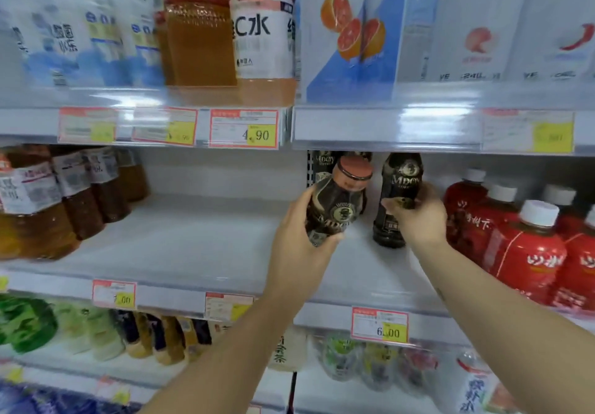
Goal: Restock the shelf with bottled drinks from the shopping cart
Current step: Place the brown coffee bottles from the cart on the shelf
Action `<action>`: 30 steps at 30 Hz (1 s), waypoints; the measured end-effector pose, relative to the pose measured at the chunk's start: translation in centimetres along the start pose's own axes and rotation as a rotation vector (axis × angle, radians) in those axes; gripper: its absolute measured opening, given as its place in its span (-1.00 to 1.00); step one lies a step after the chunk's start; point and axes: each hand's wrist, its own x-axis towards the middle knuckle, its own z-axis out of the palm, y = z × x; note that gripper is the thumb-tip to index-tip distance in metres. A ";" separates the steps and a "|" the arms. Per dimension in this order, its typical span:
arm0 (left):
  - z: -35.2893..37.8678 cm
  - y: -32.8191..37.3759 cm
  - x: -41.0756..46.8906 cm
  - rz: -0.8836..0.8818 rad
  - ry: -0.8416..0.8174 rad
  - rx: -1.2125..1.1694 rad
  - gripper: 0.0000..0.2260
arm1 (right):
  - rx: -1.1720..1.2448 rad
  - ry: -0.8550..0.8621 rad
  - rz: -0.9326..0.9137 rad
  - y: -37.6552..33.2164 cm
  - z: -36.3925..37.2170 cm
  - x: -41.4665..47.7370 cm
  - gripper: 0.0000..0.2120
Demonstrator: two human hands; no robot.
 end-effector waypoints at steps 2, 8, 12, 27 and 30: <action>0.6 -0.4 0.9 -0.010 -0.004 0.004 -0.38 | 0.007 0.030 0.036 0.6 1.3 1.6 -0.48; 1.8 -1.3 3.3 -0.019 -0.002 0.046 -0.37 | -0.001 -0.164 0.144 2.5 3.7 5.1 -0.43; 1.8 -2.2 4.8 -0.068 0.032 -0.002 -0.44 | -0.070 -0.243 0.143 4.5 4.2 6.0 -0.59; 0.7 -5.4 6.2 -0.236 -0.219 0.001 -0.52 | -0.227 -0.320 0.204 4.4 4.5 6.8 -0.32; 0.7 -5.8 7.0 -0.275 -0.269 0.022 -0.58 | -0.327 -0.424 0.229 3.3 3.1 5.7 -0.26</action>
